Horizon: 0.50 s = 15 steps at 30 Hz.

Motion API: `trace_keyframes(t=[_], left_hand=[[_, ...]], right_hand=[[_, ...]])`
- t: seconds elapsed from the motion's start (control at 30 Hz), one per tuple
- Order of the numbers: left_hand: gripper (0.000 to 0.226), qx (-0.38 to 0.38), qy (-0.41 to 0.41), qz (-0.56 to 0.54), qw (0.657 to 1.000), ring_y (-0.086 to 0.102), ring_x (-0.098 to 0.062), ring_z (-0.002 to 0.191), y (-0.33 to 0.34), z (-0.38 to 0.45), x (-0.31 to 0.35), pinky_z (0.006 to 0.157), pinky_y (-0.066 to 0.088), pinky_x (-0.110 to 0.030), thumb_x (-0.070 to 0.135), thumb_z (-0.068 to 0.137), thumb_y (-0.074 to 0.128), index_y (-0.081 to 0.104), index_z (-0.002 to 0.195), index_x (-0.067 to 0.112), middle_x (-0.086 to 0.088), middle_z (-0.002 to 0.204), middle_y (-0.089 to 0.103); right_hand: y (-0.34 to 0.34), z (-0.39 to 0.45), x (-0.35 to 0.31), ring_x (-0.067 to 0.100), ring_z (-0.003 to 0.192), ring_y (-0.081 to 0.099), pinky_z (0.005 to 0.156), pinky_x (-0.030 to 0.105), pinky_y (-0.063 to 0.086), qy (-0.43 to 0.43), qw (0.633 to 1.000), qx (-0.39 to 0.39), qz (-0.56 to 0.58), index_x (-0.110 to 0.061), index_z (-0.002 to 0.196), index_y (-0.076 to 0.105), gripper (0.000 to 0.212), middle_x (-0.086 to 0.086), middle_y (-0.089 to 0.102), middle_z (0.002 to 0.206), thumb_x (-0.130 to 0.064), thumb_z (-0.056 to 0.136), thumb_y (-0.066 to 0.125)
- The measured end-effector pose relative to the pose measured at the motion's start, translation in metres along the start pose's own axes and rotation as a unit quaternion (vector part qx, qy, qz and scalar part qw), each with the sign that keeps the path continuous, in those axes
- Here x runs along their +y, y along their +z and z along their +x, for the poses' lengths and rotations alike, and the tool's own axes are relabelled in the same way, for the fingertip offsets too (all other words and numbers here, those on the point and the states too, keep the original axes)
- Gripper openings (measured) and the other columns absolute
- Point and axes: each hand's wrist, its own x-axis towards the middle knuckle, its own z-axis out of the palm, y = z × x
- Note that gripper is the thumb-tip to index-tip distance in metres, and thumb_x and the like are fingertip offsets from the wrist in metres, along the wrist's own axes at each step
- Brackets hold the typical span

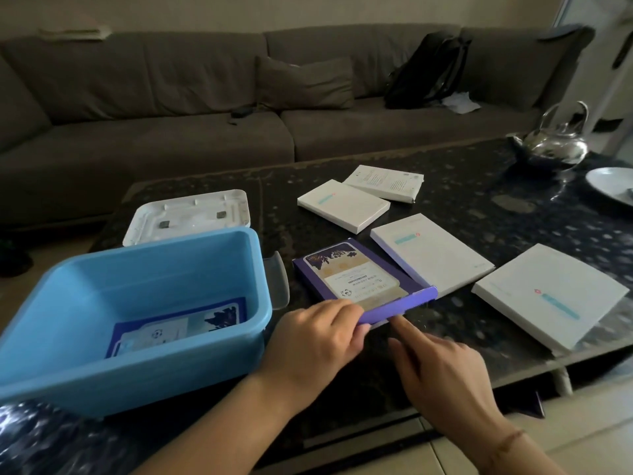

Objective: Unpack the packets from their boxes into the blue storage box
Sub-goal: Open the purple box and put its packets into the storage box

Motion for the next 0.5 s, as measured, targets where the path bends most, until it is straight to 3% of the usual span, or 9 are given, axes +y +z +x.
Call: trace_keyframes(t=[0.1,0.2,0.33,0.4,0.5], left_hand=[[0.026,0.012,0.006,-0.02,1.0,0.068,-0.016,0.069,0.002,-0.002,-0.004,0.055,0.057,-0.029,0.026,0.098,0.054,0.069,0.083,0.01,-0.002,0.078,0.07],[0.029,0.015,0.003,-0.028,0.999,0.064,-0.016,0.062,0.003,-0.004,-0.005,0.05,0.054,-0.031,0.022,0.099,0.052,0.066,0.076,0.011,-0.001,0.072,0.067],[0.033,0.021,-0.043,-0.048,0.998,0.065,-0.016,0.064,0.004,-0.005,-0.004,0.05,0.055,-0.031,0.024,0.101,0.047,0.066,0.077,0.009,-0.002,0.074,0.068],[0.032,0.014,-0.06,-0.057,0.996,0.065,-0.017,0.066,0.003,-0.005,-0.004,0.05,0.055,-0.033,0.025,0.1,0.047,0.066,0.079,0.01,-0.002,0.075,0.068],[0.031,0.014,-0.078,-0.066,0.995,0.064,-0.015,0.066,0.001,-0.003,-0.003,0.053,0.056,-0.03,0.024,0.099,0.046,0.066,0.08,0.009,-0.002,0.076,0.068]], right_hand=[[0.006,0.004,-0.001,0.015,0.039,0.054,0.036,0.021,0.027,-0.026,0.999,-0.026,-0.038,-0.029,0.106,0.068,0.027,-0.009,0.062,0.056,-0.038,0.09,0.048],[0.009,0.007,0.0,0.01,0.038,0.054,0.039,0.013,0.014,-0.045,0.997,-0.033,-0.05,-0.029,0.098,0.072,0.015,-0.012,0.063,0.056,-0.033,0.087,0.063],[0.006,0.006,0.001,0.012,0.045,0.061,0.037,0.02,0.034,-0.061,0.998,-0.002,-0.026,-0.029,0.098,0.075,0.034,-0.014,0.068,0.063,-0.036,0.089,0.044],[0.007,0.002,0.004,0.014,0.05,0.065,0.038,0.026,0.045,-0.073,0.997,0.019,-0.008,-0.028,0.103,0.076,0.033,-0.012,0.069,0.064,-0.035,0.09,0.046],[0.001,-0.006,0.007,0.016,0.047,0.063,0.036,0.029,0.045,-0.074,0.996,0.044,0.006,-0.028,0.102,0.077,0.029,-0.011,0.067,0.059,-0.031,0.09,0.051]])
